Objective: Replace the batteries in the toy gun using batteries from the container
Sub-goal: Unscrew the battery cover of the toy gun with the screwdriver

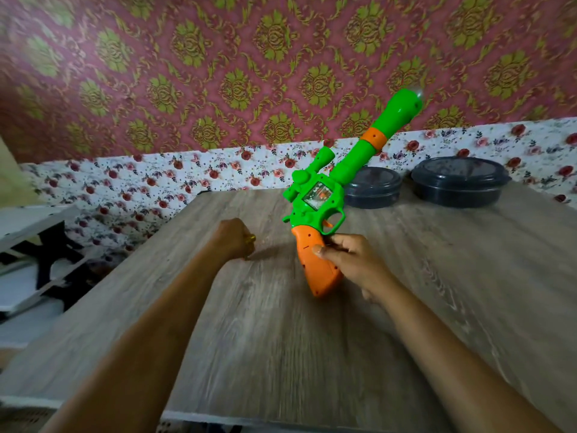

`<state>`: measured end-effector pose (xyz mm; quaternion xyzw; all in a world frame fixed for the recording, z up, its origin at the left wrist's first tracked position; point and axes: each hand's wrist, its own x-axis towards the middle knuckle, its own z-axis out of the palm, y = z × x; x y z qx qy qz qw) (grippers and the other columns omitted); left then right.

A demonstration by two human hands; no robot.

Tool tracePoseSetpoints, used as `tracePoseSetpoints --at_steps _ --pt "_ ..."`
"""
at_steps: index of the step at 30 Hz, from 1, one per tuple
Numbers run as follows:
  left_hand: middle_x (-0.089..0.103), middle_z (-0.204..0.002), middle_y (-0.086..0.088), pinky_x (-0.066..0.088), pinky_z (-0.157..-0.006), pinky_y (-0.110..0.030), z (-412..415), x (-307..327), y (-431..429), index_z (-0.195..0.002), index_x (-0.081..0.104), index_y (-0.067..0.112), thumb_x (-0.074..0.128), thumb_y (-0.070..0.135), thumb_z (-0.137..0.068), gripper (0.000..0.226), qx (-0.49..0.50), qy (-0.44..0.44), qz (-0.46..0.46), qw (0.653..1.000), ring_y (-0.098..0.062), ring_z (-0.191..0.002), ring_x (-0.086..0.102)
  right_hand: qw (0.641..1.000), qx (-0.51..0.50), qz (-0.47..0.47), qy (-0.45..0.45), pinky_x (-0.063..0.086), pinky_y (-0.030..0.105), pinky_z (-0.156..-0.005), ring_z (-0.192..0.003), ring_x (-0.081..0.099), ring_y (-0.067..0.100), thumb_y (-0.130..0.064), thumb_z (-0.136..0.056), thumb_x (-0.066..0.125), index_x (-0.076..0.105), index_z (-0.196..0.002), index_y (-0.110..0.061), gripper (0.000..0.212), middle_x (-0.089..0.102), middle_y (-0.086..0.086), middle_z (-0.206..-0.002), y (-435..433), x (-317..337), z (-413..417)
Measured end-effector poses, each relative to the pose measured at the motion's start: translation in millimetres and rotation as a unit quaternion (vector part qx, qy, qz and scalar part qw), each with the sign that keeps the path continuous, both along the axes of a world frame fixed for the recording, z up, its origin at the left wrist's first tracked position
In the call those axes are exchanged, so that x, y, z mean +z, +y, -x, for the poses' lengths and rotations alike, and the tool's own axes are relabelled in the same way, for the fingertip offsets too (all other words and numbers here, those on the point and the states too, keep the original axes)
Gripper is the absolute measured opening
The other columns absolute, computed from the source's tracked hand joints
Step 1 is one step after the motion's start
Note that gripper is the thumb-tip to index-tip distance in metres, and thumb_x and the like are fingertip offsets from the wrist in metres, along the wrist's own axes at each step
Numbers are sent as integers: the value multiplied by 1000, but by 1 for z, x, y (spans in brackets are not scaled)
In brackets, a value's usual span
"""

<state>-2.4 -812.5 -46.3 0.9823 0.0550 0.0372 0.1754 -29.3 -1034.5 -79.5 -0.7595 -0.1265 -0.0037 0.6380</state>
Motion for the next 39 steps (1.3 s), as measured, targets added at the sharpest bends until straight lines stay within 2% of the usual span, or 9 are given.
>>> tracePoseSetpoints --at_steps 2,5,8,15,20,27,35,37,39 --pt "60 -87 -9 36 -54 -16 -5 -5 6 -94 71 4 68 11 -81 15 18 -8 8 1000 -18 -81 55 1000 15 -16 10 45 16 -68 -78 58 9 -11 -84 62 66 -105 -8 21 66 5 -93 1 0 1" --pt "56 -84 -7 34 -52 -17 -15 -12 6 -90 68 7 68 10 -82 8 23 -36 -3 999 -17 -79 51 999 11 -36 19 44 10 -62 -72 56 6 -11 -85 61 65 -103 -8 19 65 4 -90 1 -1 0" --pt "55 -80 -9 38 -62 -23 -28 -26 8 -79 63 9 68 6 -81 7 27 -73 5 997 -17 -74 49 999 3 -46 23 45 17 -67 -75 57 9 -11 -85 61 65 -104 -6 20 65 7 -92 -1 -2 -3" --pt "69 -99 -13 42 -72 -27 -30 -34 29 -96 72 6 72 9 -78 19 -10 -90 30 995 -26 -92 61 999 -17 -48 12 45 20 -70 -82 58 13 -9 -85 61 64 -108 -3 24 65 7 -96 -6 -3 -12" --pt "69 -101 -11 46 -79 -30 -27 -35 25 -95 72 8 69 7 -80 15 -25 -93 28 995 -25 -95 61 999 -17 -50 10 46 7 -62 -76 57 5 -11 -85 61 64 -110 -4 26 65 5 -95 -10 -3 -13" --pt "70 -102 -9 45 -80 -27 -25 -34 26 -96 73 9 68 7 -80 17 -55 -99 4 994 -22 -96 62 996 -43 -69 35 45 21 -71 -81 58 12 -15 -85 63 63 -112 -5 29 64 5 -97 -16 -2 -14" --pt "70 -100 -7 46 -80 -25 -23 -32 31 -95 73 11 70 9 -80 16 -79 -101 0 992 -18 -91 62 997 -24 -71 31 46 25 -78 -88 58 16 -14 -85 62 63 -110 -10 26 65 6 -98 -16 -2 -13" --pt "69 -96 -8 50 -78 -26 -20 -24 30 -96 72 6 68 4 -82 15 -47 -131 53 989 -17 -83 61 997 -20 -68 31 46 24 -77 -90 58 16 -14 -85 62 63 -112 -9 27 64 6 -99 -15 -1 -13" --pt "67 -88 -11 55 -66 -22 -14 -11 28 -94 68 2 61 0 -86 11 0 -174 166 971 -17 -69 61 997 -19 -71 30 45 22 -76 -92 58 17 -13 -86 61 62 -114 -7 29 64 6 -100 -15 0 -13"
